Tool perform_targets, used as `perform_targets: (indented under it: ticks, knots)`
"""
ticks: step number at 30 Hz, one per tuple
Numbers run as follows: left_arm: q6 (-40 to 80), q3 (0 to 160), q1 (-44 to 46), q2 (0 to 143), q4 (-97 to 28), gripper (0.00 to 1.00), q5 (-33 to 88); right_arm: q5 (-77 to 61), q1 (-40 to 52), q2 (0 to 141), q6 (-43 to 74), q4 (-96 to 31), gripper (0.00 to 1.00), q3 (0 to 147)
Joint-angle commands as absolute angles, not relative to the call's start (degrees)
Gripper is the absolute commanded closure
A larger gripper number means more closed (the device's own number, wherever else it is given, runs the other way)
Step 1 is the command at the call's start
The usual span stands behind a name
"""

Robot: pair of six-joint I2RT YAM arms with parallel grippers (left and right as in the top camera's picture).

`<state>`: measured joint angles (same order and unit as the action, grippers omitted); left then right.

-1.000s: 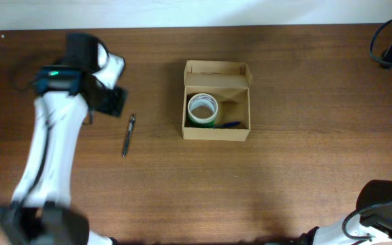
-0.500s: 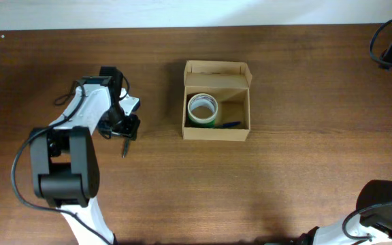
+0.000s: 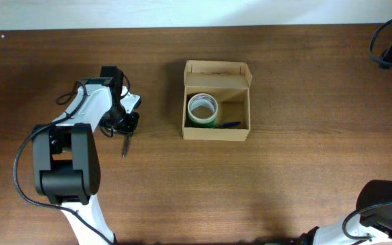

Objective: Pack container
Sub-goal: 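Move the left gripper to the clear pen and grasp it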

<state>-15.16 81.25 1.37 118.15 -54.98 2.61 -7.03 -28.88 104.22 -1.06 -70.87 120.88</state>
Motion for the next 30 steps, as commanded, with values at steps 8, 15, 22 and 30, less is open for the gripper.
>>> perform_targets:
  ticks: [8,15,22,30]
  knots:
    - [-14.98,81.56,4.4,123.37,-54.39,0.67,1.48,-7.53,-28.91,104.75,-0.56,-70.89,0.01,121.27]
    - [-13.47,81.65,6.39,123.76,-52.84,0.98,1.08,-7.53,-28.91,104.75,-0.54,-70.89,0.01,121.27]
    - [-13.69,84.9,6.39,123.74,-55.72,0.98,1.08,-7.53,-28.91,104.75,-0.54,-70.89,0.01,121.27]
    - [-20.64,101.8,6.39,123.74,-67.72,0.98,1.32,-7.51,-28.91,104.75,-0.56,-70.89,0.01,121.27]
